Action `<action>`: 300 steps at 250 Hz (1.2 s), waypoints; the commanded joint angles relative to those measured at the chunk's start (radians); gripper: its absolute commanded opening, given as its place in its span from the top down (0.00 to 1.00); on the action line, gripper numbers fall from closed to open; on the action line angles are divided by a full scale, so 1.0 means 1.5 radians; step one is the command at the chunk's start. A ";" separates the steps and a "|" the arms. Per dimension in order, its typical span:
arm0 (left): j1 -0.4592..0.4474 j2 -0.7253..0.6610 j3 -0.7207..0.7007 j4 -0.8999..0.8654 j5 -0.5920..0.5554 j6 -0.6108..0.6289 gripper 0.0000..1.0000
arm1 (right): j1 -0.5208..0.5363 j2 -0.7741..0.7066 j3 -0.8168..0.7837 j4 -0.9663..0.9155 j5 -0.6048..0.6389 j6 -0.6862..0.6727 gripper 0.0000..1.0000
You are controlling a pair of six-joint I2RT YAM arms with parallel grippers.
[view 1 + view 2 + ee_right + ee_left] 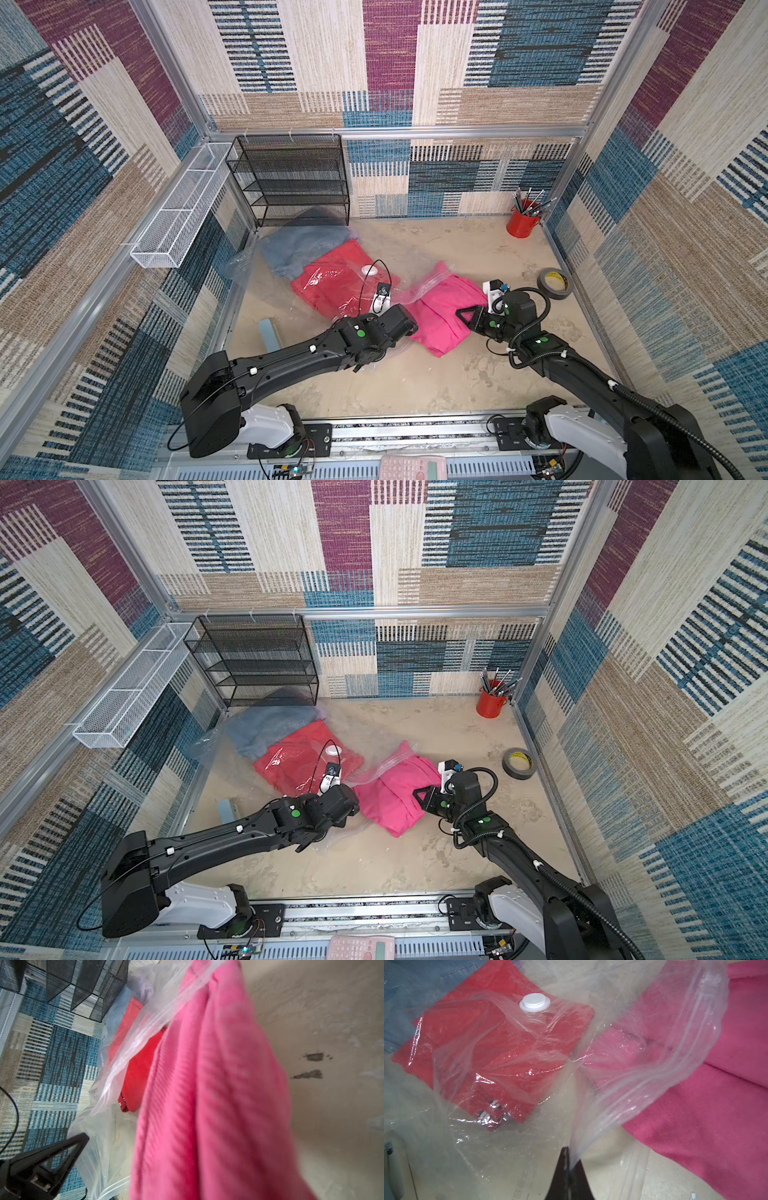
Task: Take the trousers out of the vacuum bag
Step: Place the trousers at the center of the board.
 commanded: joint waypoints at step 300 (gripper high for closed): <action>0.129 -0.002 -0.104 0.173 0.101 0.093 1.00 | -0.268 0.086 0.130 -0.228 0.188 -0.187 1.00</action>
